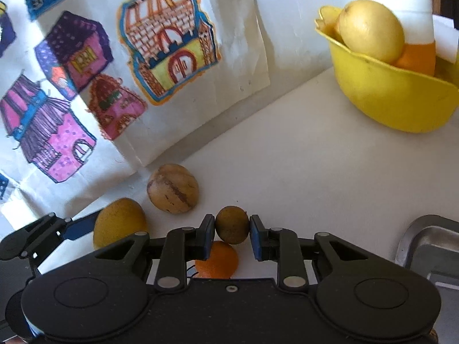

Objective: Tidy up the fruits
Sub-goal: 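Grasp the yellow pear with the left tool while the right tool grasps a small brown round fruit, then carry the pear in the left tool while the right tool carries the small fruit to the tray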

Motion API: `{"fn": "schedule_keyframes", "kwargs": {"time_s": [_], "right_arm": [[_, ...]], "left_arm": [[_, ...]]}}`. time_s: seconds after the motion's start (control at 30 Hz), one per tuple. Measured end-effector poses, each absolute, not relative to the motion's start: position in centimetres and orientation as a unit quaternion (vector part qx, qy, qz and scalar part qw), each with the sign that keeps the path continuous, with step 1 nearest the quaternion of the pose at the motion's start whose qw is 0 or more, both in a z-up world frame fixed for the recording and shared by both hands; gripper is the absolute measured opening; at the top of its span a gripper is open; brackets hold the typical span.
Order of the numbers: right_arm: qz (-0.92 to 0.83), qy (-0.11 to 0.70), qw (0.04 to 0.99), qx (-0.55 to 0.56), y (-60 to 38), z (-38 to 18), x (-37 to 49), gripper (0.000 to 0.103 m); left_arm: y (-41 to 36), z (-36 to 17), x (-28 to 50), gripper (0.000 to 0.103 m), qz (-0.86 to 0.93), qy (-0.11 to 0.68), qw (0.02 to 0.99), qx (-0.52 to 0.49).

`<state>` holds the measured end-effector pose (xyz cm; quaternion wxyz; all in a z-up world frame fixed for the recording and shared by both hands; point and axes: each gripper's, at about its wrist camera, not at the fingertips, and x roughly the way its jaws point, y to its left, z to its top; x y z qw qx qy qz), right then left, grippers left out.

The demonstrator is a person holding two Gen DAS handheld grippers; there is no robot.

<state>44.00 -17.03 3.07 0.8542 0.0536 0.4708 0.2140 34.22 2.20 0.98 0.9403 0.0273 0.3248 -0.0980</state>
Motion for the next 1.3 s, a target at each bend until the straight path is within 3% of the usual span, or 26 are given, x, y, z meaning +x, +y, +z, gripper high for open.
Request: {"fn": "schedule_keyframes", "kwargs": {"time_s": [0.4, 0.77, 1.3], "right_arm": [[0.232, 0.434, 0.867, 0.081, -22.6, 7.3, 37.9, 0.028], [0.225, 0.347, 0.908, 0.063, -29.4, 12.1, 27.2, 0.028], [0.179, 0.345, 0.919, 0.068, -37.1, 7.9, 18.1, 0.028]], "left_arm": [[1.5, 2.4, 31.5, 0.062, -0.114, 0.345, 0.931, -0.029], [-4.0, 5.3, 26.4, 0.062, -0.173, 0.317, 0.932, -0.025], [-14.1, 5.1, 19.3, 0.062, -0.243, 0.312, 0.918, -0.006]]}}
